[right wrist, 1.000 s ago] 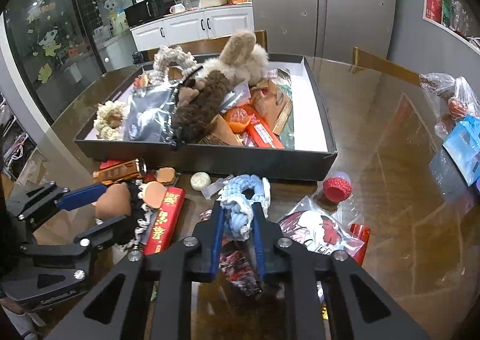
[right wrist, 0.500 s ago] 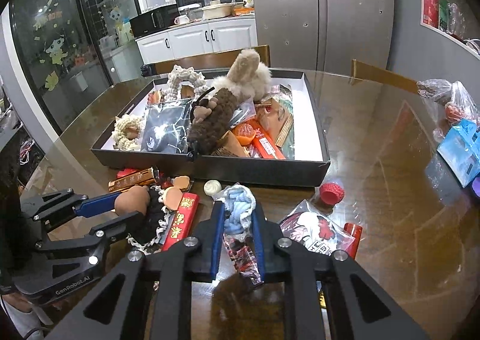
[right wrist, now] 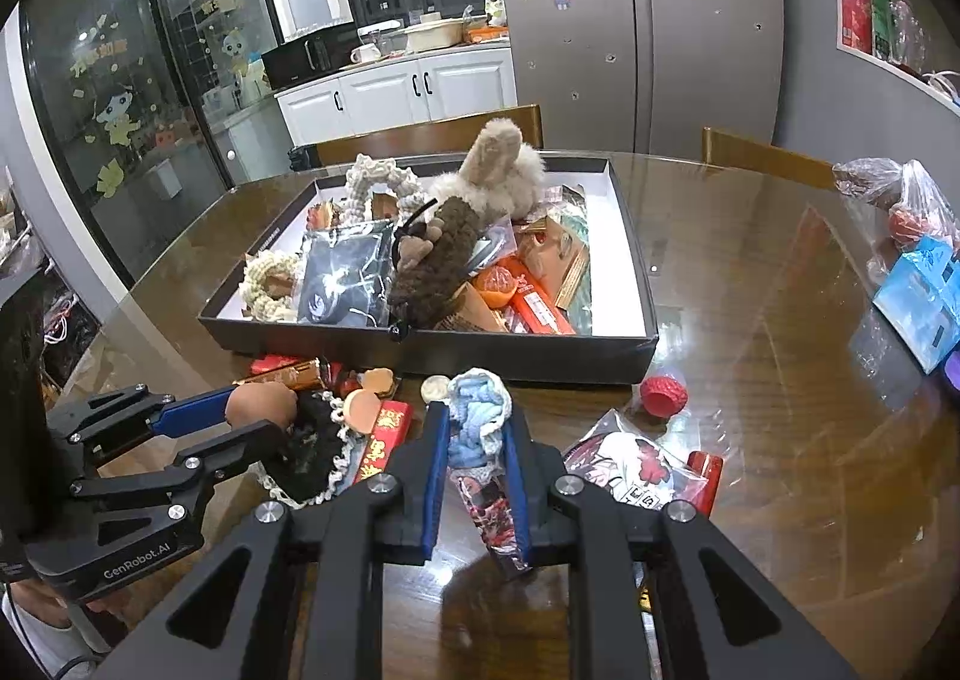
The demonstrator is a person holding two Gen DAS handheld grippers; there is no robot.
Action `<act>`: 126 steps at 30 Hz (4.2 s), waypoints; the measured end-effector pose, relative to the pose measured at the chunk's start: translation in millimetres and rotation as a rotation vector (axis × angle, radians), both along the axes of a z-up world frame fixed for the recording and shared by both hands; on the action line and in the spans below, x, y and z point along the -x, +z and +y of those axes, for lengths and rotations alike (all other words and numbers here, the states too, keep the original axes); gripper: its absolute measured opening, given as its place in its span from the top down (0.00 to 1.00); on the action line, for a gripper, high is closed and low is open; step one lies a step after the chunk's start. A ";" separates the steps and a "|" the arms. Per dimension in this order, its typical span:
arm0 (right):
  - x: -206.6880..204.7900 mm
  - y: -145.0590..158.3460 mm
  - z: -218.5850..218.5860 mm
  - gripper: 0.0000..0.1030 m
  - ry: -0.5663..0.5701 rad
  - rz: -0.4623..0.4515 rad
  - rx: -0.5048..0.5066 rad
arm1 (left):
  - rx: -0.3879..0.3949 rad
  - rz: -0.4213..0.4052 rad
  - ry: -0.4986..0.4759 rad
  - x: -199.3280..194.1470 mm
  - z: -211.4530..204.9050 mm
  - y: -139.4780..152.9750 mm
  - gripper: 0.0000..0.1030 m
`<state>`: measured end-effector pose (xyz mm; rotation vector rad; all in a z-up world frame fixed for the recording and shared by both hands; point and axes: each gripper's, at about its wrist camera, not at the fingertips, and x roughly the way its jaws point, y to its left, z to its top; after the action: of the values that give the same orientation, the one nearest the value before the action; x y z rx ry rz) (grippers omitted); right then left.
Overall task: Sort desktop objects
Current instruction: 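Lift and carry the doll head and rope toy in both tools toward the box, then lower both tools into the box and open them, releasing doll head and rope toy, then withdraw both open tools from the box toward the remaining table items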
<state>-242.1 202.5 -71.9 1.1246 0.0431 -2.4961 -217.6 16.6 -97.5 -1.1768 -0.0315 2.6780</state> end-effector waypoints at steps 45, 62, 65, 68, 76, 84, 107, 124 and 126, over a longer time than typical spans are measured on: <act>35.7 31.1 -28.7 0.82 0.025 0.023 -0.013 | -0.047 0.065 0.034 62.0 -42.5 50.4 0.66; 74.3 52.7 -31.5 0.82 0.016 0.073 -0.008 | -0.018 0.067 0.028 96.3 -51.1 47.5 0.66; 82.0 54.5 -32.5 0.82 0.009 0.081 -0.011 | -0.009 0.072 0.027 102.8 -53.0 48.2 0.66; 89.7 57.6 -35.6 0.82 0.007 0.089 -0.017 | -0.004 0.076 0.019 106.4 -54.3 48.4 0.66; 103.0 56.8 -46.4 0.82 0.030 0.087 -0.021 | 0.005 0.059 0.031 113.0 -56.2 42.1 0.66; 103.6 57.9 -46.0 0.82 0.023 0.084 -0.005 | 0.011 0.064 0.048 111.6 -58.2 44.2 0.65; 85.6 79.6 -45.3 0.20 0.012 0.137 -0.015 | 0.020 0.127 0.092 94.4 -62.4 67.5 0.13; 43.7 86.1 -7.9 0.20 -0.026 0.133 -0.008 | -0.024 0.120 -0.032 43.7 -5.5 66.1 0.13; 35.3 87.0 -3.2 0.20 -0.034 0.137 -0.010 | -0.028 0.110 -0.051 35.6 2.5 63.4 0.13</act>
<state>-277.4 199.3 15.0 0.9638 0.0751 -2.6027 -253.2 19.1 -34.1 -1.0065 -0.0204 2.6837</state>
